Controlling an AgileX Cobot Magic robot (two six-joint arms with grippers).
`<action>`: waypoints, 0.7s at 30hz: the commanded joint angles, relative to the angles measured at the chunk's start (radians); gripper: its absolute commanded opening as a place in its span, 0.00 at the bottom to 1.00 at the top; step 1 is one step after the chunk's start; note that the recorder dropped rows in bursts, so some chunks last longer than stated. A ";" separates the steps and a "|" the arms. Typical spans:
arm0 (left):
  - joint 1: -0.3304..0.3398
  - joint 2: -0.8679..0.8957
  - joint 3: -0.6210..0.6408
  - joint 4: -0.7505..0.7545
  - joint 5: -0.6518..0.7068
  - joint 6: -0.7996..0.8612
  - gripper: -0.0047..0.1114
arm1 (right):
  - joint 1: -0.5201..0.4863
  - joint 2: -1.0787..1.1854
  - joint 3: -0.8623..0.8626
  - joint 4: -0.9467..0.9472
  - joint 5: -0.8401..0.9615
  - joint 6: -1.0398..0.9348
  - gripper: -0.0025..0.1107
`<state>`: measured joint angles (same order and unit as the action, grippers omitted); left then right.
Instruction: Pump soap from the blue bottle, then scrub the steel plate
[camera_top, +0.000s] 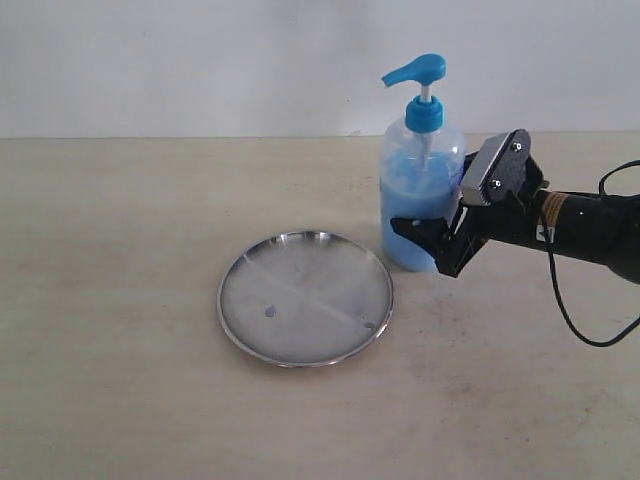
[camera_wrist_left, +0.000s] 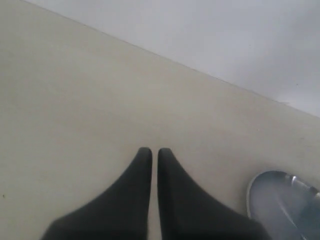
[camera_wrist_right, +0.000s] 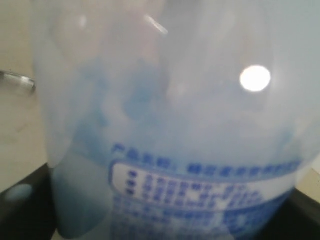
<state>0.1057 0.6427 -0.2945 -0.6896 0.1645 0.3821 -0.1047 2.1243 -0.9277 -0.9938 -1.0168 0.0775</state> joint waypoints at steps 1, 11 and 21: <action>0.001 0.167 -0.132 -0.068 0.029 0.188 0.07 | -0.003 0.011 0.008 -0.032 0.102 -0.070 0.46; 0.001 0.468 -0.359 -0.732 0.428 1.119 0.07 | -0.003 0.011 0.008 -0.032 0.106 -0.092 0.46; -0.025 0.811 -0.669 -0.977 0.765 1.438 0.07 | -0.003 0.011 0.008 -0.030 0.102 -0.091 0.46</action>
<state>0.1039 1.3673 -0.8857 -1.6278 0.8286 1.7450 -0.1031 2.1243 -0.9277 -0.9976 -1.0219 0.0302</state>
